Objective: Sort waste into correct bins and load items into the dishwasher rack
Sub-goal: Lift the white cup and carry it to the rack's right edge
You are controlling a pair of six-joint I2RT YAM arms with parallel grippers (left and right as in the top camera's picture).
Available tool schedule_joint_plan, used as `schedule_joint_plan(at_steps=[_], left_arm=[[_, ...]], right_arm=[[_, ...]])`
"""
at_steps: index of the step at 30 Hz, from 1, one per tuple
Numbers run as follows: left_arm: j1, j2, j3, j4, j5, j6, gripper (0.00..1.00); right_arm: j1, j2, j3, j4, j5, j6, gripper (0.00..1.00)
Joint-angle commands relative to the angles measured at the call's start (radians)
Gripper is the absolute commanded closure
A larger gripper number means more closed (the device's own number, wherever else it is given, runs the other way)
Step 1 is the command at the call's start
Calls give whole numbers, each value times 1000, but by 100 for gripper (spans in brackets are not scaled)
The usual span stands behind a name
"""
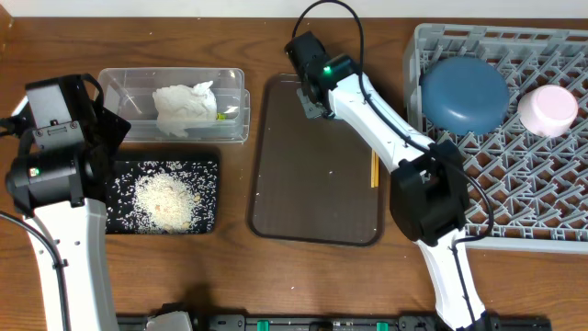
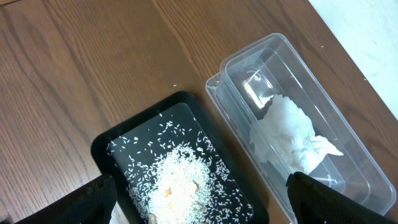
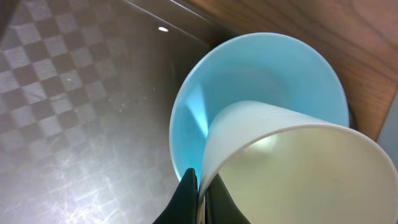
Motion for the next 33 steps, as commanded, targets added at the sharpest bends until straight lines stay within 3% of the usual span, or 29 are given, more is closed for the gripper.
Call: schedule_joint_plan(at_steps=[1,9,14,17,24,33], left_arm=[[6,4,-3,-3,-20,-13,10],[5,4,-3,-2,-20,-13,10],[6,4,-3,-3,-20,-13,10],[6,4,-3,-2,-20,-13,10],[5,4,-3,-2,-20,-13,10],[6,4,-3,-2,-20,-13,10]], right_arm=[[-13,-124,90,-25,-17,26,99],[-162,-354,139,-193,-39,26,99],[-418,-457,139,-318,-149,26,99],[-642,-481,139,-342,-314,26,99],[-1106,-426,113,-267,-819,-4,99],[-1343,-238,72,-189,-1098,-143,99]])
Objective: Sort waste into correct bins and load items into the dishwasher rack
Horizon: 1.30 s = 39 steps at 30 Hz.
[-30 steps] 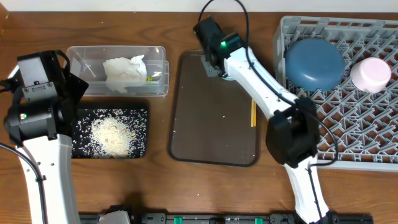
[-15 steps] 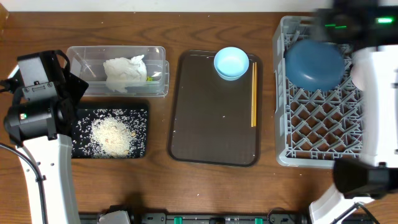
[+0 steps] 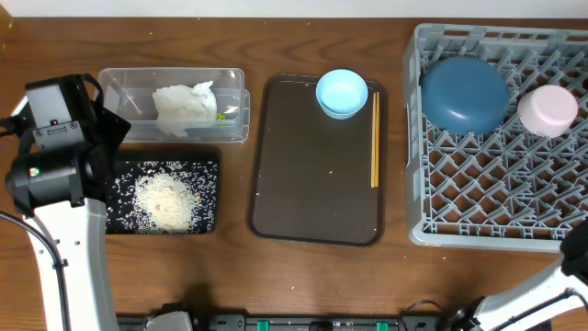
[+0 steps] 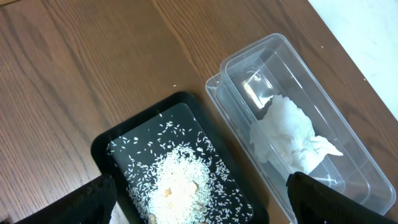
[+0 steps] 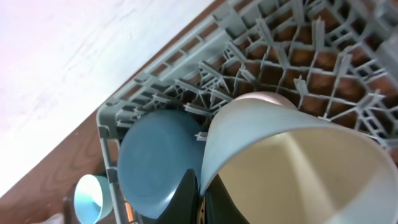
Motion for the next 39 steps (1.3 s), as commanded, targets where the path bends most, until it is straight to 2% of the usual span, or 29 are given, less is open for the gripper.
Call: schedule_joint_plan(at_steps=[1,8,14,19,28,33,39], left_arm=[[6,4,-3,-2,-20,-13,10],[5,4,-3,-3,-20,-13,10],[6,4,-3,-3,-20,-13,10],[6,4,-3,-3,-20,-13,10],[6,4,-3,-2,-20,-13,10],[6,4,-3,-3,-20,-13,10],[5,4,-3,-2,-20,-13,10]], right_arm=[[-40,80,-16,14,-215,-109,99],[-105,222,-16,32,-493,-230,99],[-135,329,-16,1,-522,-263,99],[-164,381,-17,-49,-498,-264,99],[-232,382,-17,-138,-246,-263,97],[-269,382,-17,-176,-237,-263,86],[-285,381,-17,-206,-288,-304,85]])
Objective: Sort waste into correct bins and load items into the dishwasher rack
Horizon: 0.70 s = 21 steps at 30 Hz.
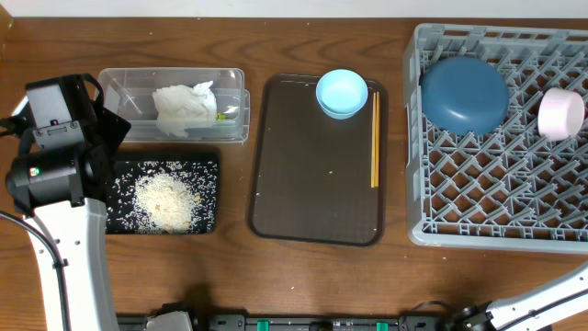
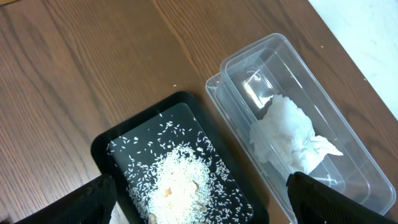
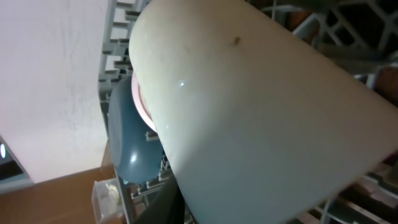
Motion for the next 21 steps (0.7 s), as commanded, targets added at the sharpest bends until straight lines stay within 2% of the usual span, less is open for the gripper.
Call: schedule_joint_plan(at_steps=[1,14,21], left_arm=[[6,4,-3,-2,-20,-13,10],[6,4,-3,-3,-20,-13,10],[6,4,-3,-2,-20,-13,10]], right_arm=[[-12,29,-5,-1,1,-53,85],[-7,29,-5,13,-415,-200,92],[25,29,-6,174,-423,-156,92]])
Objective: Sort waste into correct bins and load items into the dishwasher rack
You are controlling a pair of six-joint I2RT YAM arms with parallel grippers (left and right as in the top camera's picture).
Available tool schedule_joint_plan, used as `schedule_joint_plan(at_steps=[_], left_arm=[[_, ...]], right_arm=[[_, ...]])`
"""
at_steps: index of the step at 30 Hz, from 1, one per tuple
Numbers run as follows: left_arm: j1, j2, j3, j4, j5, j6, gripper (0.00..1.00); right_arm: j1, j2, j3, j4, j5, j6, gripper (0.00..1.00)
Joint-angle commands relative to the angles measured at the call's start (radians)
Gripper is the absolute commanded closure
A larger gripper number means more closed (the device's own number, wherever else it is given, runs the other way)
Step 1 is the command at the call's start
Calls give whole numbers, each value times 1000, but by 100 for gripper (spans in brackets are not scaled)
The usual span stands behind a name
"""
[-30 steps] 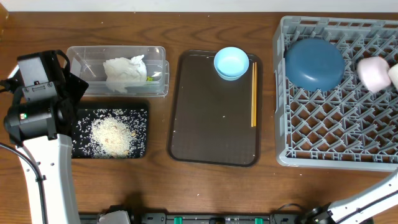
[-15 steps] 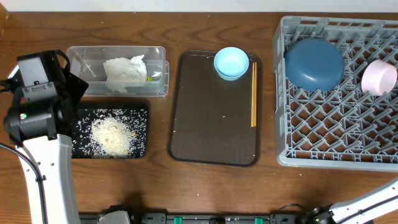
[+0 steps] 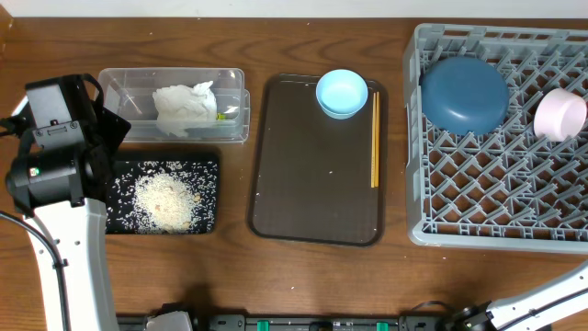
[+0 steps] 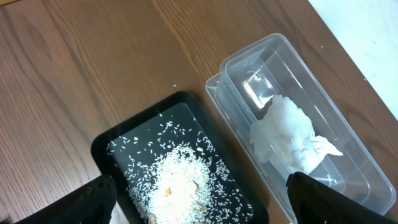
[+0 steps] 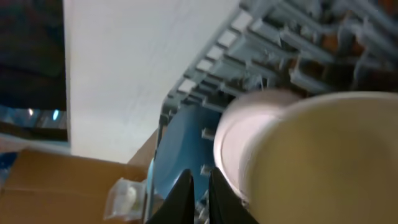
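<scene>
My right gripper (image 5: 200, 190) is out of the overhead view, beyond the right edge of the grey dishwasher rack (image 3: 496, 193). Its fingers stand a narrow gap apart with nothing between them. Just right of them is a cream cup (image 5: 323, 162), lying against a pink cup (image 5: 233, 134), (image 3: 559, 116) in the rack. A dark blue bowl (image 3: 464, 94), (image 5: 177, 149) sits upside down in the rack's far left corner. On the brown tray (image 3: 317, 175) are a light blue bowl (image 3: 342, 92) and chopsticks (image 3: 375, 138). My left gripper (image 4: 202, 199) hangs open above the rice.
A black tray of rice (image 3: 163, 195), (image 4: 180, 180) lies at the left. Behind it a clear container (image 3: 175, 104), (image 4: 298, 130) holds a crumpled white tissue (image 3: 184, 106). The left arm (image 3: 55, 138) stands over the table's left edge.
The cream cup's outer side filled the right wrist view with the fingers shut on it; now its mouth shows beside fingers slightly apart. The pink cup has turned a little. Left arm unmoved.
My right gripper held the cream cup by its rim over the light blue bowl on the tray. Then it held the cup above the rack, with the arm gone from the overhead view. Then the cup lay against the pink cup, which had tipped toward the rack's right edge. Now the fingers stand apart.
</scene>
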Motion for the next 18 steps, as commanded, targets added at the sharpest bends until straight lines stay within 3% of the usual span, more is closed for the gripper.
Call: schedule_joint_plan(at_steps=[1,7,11,18], left_arm=[[6,3,-3,-2,-20,-13,10],[6,4,-3,-2,-20,-13,10],[5,3,-3,-2,-20,-13,10],[6,4,-3,-2,-20,-13,10]], right_arm=[[25,13,-3,58,-64,21,92],[79,13,-3,177,55,193,94],[105,9,-3,167,119,200,91],[164,-115,-3,129,420,205,89]])
